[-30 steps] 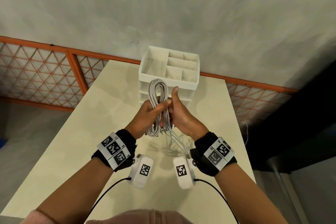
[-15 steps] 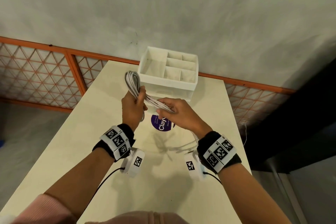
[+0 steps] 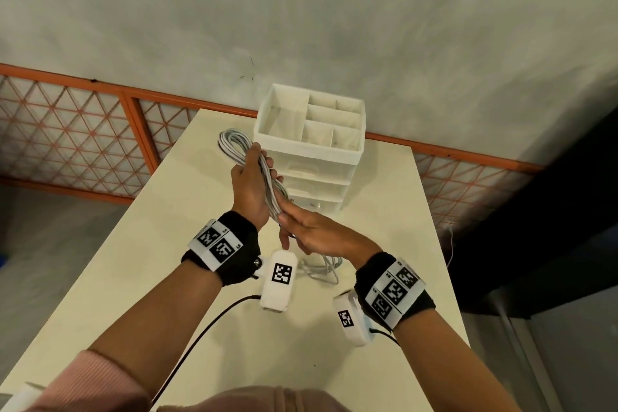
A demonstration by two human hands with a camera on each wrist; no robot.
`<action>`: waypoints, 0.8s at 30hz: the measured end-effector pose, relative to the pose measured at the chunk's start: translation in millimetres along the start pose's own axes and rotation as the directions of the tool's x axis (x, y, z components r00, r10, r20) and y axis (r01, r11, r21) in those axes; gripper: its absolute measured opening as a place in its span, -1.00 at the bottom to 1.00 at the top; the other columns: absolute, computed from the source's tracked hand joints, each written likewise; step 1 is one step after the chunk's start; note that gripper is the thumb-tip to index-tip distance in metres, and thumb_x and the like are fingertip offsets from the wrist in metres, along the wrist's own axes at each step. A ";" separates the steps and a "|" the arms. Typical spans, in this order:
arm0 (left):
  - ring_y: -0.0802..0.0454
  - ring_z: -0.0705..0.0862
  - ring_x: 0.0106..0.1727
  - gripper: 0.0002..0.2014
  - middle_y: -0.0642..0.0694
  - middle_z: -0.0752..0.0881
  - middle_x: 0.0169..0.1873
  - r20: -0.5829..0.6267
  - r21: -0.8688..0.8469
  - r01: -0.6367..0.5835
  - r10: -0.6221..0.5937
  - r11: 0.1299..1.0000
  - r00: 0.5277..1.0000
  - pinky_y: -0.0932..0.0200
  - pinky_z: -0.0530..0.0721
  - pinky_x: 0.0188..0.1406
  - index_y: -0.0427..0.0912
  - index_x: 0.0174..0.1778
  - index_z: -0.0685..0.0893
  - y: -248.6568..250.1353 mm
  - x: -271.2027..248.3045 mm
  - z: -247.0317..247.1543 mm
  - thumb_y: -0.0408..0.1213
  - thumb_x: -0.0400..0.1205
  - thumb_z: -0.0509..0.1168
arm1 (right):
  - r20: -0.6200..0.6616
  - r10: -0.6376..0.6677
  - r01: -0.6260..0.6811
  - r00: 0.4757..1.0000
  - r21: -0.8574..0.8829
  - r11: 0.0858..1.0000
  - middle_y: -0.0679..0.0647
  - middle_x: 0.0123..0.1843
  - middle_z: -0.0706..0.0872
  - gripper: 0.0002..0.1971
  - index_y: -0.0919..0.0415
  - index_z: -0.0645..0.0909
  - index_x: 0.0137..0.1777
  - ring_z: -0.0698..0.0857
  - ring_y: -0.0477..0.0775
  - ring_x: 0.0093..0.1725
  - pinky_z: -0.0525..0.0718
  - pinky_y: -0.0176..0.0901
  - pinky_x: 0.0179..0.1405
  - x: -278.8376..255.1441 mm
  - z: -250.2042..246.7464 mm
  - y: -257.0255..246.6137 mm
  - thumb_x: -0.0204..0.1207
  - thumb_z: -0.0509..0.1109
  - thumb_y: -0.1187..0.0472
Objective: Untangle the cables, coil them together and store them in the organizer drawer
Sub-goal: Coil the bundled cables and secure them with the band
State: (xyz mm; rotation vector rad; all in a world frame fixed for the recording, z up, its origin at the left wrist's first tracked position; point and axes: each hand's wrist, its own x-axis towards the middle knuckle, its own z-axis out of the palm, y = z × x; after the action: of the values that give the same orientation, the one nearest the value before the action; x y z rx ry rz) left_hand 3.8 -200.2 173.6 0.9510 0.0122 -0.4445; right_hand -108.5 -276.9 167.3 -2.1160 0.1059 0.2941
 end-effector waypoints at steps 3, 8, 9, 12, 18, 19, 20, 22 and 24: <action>0.15 0.36 -0.67 -0.68 0.09 0.46 -0.66 -0.046 -0.052 0.038 -0.040 0.998 0.998 0.30 0.41 -0.60 -0.11 -0.43 0.44 1.1 0.2 -1.4 -0.16 0.67 0.18 | 0.074 -0.047 0.047 0.996 0.005 0.999 -0.04 -0.17 0.63 -0.42 -0.26 -0.10 0.64 0.40 0.06 -0.37 0.52 -0.31 -0.34 -4.3 -4.0 0.5 0.74 0.07 0.09; 0.17 0.31 -0.71 -0.67 0.11 0.38 -0.71 -0.074 -0.213 0.092 -0.110 0.973 0.991 0.35 0.34 -0.66 -0.09 -0.45 0.37 15.9 10.1 -16.9 -0.17 0.66 0.17 | 0.092 -0.057 0.040 0.994 0.185 0.982 0.08 -0.22 0.67 -0.48 -0.05 0.32 0.58 0.44 -0.08 -0.44 0.51 -0.36 -0.39 -29.0 -30.9 13.8 0.65 0.28 0.25; 0.18 0.30 -0.70 -0.67 0.11 0.37 -0.71 -0.064 -0.202 0.084 -0.099 0.976 0.993 0.35 0.34 -0.65 -0.08 -0.45 0.37 18.7 10.3 -19.5 -0.16 0.66 0.16 | 0.034 -0.034 0.027 0.999 0.195 0.980 0.10 -0.26 0.66 -0.54 0.00 0.43 0.53 0.39 -0.11 -0.46 0.45 -0.37 -0.44 -32.2 -36.0 17.3 0.63 0.30 0.25; 0.18 0.30 -0.69 -0.69 0.11 0.38 -0.70 0.001 -0.040 0.052 -0.052 0.998 0.999 0.33 0.38 -0.63 -0.08 -0.43 0.41 19.4 4.9 -20.4 -0.15 0.66 0.17 | -0.146 0.001 0.028 0.989 0.198 0.980 0.21 -0.31 0.68 -0.67 0.12 0.65 0.33 0.33 -0.15 -0.49 0.30 -0.38 -0.49 -33.5 -46.1 18.0 0.57 0.39 0.24; 0.14 0.32 -0.66 -0.73 0.08 0.37 -0.70 0.222 0.287 0.012 -0.078 0.958 0.972 0.28 0.46 -0.57 -0.11 -0.38 0.47 11.5 -18.8 -1.2 -0.19 0.66 0.19 | -0.285 -0.051 0.068 0.957 0.050 0.996 -0.07 -0.03 0.85 -0.73 0.16 0.81 0.04 0.77 -0.19 0.07 0.67 -0.37 0.15 -30.9 -59.3 -25.2 0.31 0.61 0.25; 0.13 0.35 -0.66 -0.72 0.06 0.39 -0.70 0.263 0.333 -0.011 -0.081 0.943 0.961 0.28 0.49 -0.56 -0.13 -0.38 0.48 10.7 -23.7 2.8 -0.20 0.66 0.19 | -0.302 -0.076 0.081 0.950 0.006 0.997 -0.03 -0.04 0.86 -0.75 0.16 0.82 0.00 0.78 -0.17 0.05 0.68 -0.33 0.14 -31.0 -59.8 -32.7 0.30 0.62 0.25; 0.12 0.38 -0.65 -0.71 0.04 0.41 -0.70 0.292 0.381 -0.041 -0.079 0.924 0.953 0.27 0.50 -0.55 -0.16 -0.39 0.47 10.4 -27.3 5.9 -0.21 0.66 0.19 | -0.322 -0.109 0.096 0.941 -0.055 0.994 0.00 -0.07 0.87 -0.77 0.16 0.82 -0.04 0.79 -0.15 0.01 0.68 -0.31 0.13 -30.8 -59.8 -38.7 0.28 0.63 0.25; 0.10 0.50 -0.58 -0.69 -0.02 0.52 -0.65 0.339 0.460 -0.105 -0.065 0.882 0.939 0.27 0.52 -0.49 -0.24 -0.41 0.51 12.1 -31.4 8.7 -0.24 0.66 0.19 | -0.363 -0.172 0.121 0.916 -0.159 0.980 0.02 -0.12 0.86 -0.79 0.17 0.80 -0.09 0.80 -0.11 -0.07 0.67 -0.28 0.04 -30.4 -59.8 -46.8 0.26 0.64 0.24; 0.02 0.67 -0.36 -0.69 -0.17 0.69 -0.43 0.400 0.484 -0.132 -0.085 0.865 0.913 0.19 0.64 -0.31 -0.39 -0.27 0.64 14.6 -32.2 9.0 -0.25 0.67 0.18 | -0.392 -0.194 0.123 0.899 -0.200 0.972 0.02 -0.19 0.84 -0.69 0.16 0.63 -0.08 0.78 -0.05 -0.17 0.66 -0.24 -0.10 -31.5 -59.0 -50.8 0.23 0.66 0.22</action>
State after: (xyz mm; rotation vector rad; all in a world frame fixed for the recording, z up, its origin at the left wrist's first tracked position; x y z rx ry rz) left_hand -21.7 -188.4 196.8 1.3540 -0.5244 -0.6355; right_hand -119.4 -300.9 247.1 -2.3147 0.1558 -0.2533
